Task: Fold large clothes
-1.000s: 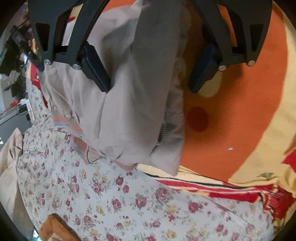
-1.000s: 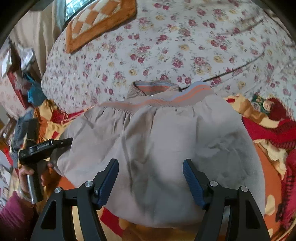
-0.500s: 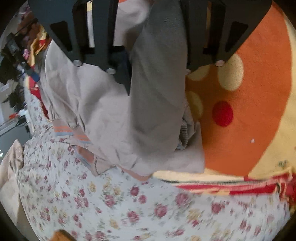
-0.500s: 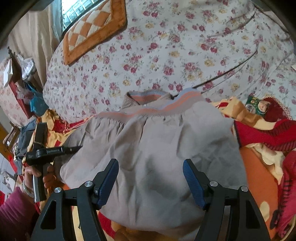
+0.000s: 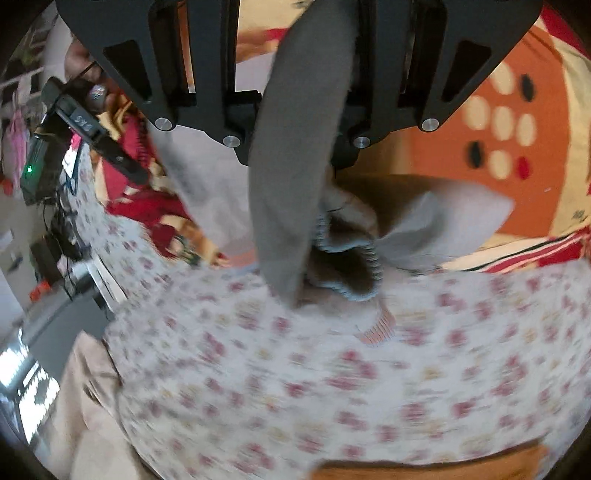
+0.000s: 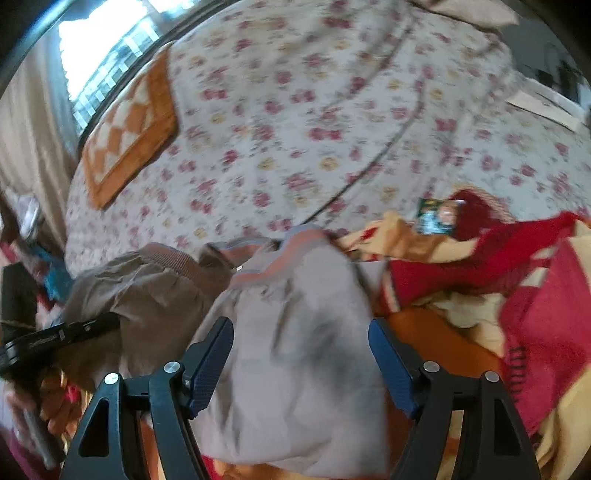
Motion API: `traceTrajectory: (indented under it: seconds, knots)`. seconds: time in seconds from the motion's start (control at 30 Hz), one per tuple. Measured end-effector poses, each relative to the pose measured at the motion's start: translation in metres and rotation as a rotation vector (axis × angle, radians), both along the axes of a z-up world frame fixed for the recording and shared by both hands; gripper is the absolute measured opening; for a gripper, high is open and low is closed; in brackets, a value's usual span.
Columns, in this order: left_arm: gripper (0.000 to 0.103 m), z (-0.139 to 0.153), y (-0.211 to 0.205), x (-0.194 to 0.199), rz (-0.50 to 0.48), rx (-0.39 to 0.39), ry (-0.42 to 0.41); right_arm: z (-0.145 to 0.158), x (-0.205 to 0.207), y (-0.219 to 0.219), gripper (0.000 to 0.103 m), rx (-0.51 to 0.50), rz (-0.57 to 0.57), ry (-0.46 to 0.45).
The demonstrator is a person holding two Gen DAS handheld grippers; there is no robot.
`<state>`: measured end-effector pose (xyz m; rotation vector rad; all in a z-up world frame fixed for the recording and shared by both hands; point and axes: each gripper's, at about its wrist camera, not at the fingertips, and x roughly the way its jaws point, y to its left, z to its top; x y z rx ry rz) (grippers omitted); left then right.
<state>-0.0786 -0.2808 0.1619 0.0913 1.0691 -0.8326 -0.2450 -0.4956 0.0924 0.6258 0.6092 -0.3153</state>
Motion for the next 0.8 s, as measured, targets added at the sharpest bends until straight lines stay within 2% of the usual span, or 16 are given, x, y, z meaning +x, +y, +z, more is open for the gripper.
traceTrajectory:
  seconds: [0.07, 0.23, 0.27, 0.37, 0.43, 0.5, 0.63, 0.8]
  knots:
    - [0.022, -0.005, -0.035, -0.016, -0.036, 0.024, -0.011, -0.002, -0.008, -0.014, 0.073, 0.025, -0.044, -0.001]
    - [0.022, -0.048, -0.107, -0.044, -0.105, 0.098, 0.027, -0.006, -0.024, -0.049, 0.073, 0.068, -0.155, 0.005]
    - [0.024, -0.058, -0.117, -0.047, -0.112, 0.100, 0.045, -0.007, -0.028, -0.057, 0.073, 0.080, -0.182, 0.007]
    - [0.039, -0.069, -0.127, -0.057, -0.170, 0.088, 0.067, -0.012, -0.036, -0.072, 0.073, 0.130, -0.226, 0.001]
    - [0.062, -0.060, -0.119, -0.064, -0.222, 0.016, 0.111, -0.014, -0.040, -0.077, 0.073, 0.164, -0.243, -0.012]
    - [0.067, -0.044, -0.106, -0.069, -0.299, -0.056, 0.175, -0.014, -0.043, -0.077, 0.073, 0.177, -0.243, -0.023]
    - [0.067, -0.009, -0.065, -0.075, -0.317, -0.044, 0.041, -0.010, -0.039, -0.068, 0.073, 0.168, -0.206, -0.031]
    - [0.067, -0.010, -0.006, -0.056, -0.181, -0.013, -0.062, -0.004, -0.031, -0.043, 0.075, 0.222, -0.065, -0.089]
